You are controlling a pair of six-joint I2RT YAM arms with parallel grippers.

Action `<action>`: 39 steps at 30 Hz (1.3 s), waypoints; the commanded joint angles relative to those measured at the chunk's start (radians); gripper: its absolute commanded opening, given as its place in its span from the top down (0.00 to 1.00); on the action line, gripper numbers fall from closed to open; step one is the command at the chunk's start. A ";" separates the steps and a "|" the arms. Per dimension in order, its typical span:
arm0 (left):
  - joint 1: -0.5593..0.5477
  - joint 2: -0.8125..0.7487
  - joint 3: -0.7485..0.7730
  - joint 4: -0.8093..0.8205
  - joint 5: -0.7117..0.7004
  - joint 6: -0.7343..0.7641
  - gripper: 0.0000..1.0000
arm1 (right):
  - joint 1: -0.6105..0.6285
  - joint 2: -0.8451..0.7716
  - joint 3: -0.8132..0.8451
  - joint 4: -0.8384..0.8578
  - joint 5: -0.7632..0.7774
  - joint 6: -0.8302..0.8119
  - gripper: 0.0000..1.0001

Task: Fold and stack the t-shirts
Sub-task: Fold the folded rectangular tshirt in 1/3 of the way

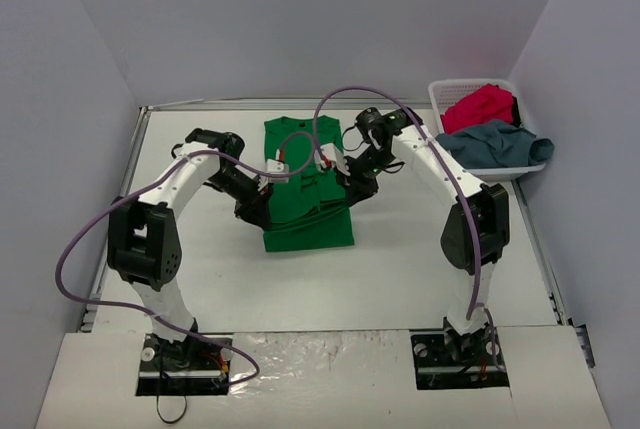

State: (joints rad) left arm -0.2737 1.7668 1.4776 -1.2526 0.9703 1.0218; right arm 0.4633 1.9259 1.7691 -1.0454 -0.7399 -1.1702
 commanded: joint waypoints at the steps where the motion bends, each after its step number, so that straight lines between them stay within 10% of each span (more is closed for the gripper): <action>1: 0.024 0.025 0.073 -0.070 0.015 0.047 0.98 | -0.018 0.034 0.070 -0.051 -0.001 -0.023 1.00; 39: 0.099 0.398 0.507 -0.228 0.033 0.095 0.98 | -0.104 0.413 0.515 -0.068 -0.007 -0.063 1.00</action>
State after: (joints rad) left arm -0.1898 2.1670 1.9408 -1.3087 0.9718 1.0718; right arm 0.3672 2.3226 2.2360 -1.0664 -0.7376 -1.2232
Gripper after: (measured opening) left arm 0.061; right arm 0.042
